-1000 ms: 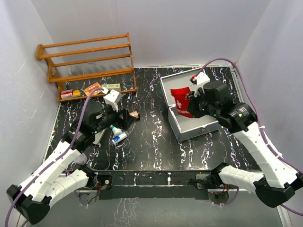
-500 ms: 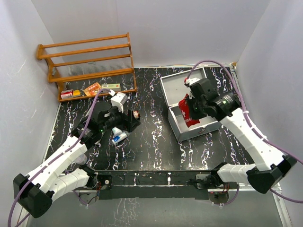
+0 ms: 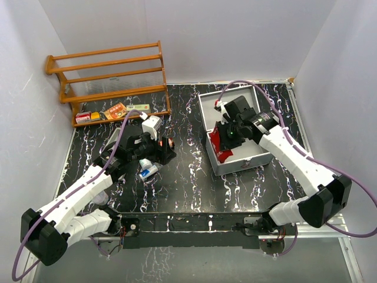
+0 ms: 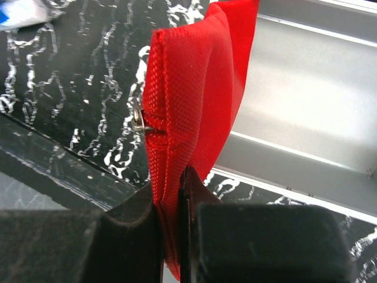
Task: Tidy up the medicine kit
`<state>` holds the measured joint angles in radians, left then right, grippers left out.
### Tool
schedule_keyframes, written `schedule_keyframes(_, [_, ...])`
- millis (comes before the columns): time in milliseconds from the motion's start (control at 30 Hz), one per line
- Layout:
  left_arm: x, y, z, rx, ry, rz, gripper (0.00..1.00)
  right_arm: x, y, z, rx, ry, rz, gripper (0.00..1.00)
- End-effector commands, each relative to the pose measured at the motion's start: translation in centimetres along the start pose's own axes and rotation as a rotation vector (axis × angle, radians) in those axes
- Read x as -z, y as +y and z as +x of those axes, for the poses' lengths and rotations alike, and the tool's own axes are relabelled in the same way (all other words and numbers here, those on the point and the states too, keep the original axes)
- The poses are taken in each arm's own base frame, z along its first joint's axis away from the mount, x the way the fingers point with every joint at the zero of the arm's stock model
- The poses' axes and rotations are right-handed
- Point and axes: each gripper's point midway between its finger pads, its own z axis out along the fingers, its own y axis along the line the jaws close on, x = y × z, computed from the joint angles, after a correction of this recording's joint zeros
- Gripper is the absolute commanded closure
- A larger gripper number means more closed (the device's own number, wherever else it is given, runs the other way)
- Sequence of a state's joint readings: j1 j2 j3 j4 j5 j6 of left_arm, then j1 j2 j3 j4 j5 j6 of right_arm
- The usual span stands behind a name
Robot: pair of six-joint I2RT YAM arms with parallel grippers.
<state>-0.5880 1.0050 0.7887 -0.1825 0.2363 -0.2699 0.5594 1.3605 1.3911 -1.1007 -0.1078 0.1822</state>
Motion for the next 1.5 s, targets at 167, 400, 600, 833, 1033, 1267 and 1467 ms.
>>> schedule_keyframes(167, [0.1, -0.1, -0.6, -0.02, -0.019, 0.004, 0.29, -0.8, 5.8, -5.0, -0.012, -0.151, -0.319, 1.0])
schedule_keyframes(400, [0.1, 0.1, -0.4, -0.018, -0.013, -0.004, 0.29, -2.1, 0.4, -3.4, -0.203, -0.073, -0.139, 1.0])
schedule_keyframes(600, [-0.2, 0.3, -0.3, -0.018, -0.009, -0.007, 0.29, -1.6, -1.8, -0.2, -0.277, -0.008, -0.089, 1.0])
schedule_keyframes(833, [-0.5, 0.3, -0.2, -0.02, 0.0, -0.007, 0.29, -2.8, -1.3, -1.2, -0.281, -0.025, -0.15, 1.0])
schedule_keyframes(1033, [-0.4, 0.5, -0.1, -0.018, 0.002, -0.016, 0.29, -4.7, -0.1, -2.3, -0.293, -0.028, -0.245, 1.0])
schedule_keyframes(1267, [-0.4, 0.5, -0.1, -0.016, 0.007, -0.017, 0.29, -6.7, -3.1, -0.9, -0.33, -0.006, -0.091, 0.85])
schedule_keyframes(1467, [-0.4, 1.5, 0.0, 0.005, 0.019, -0.082, 0.24, -4.6, -7.8, -1.1, -0.355, -0.097, 0.192, 0.54])
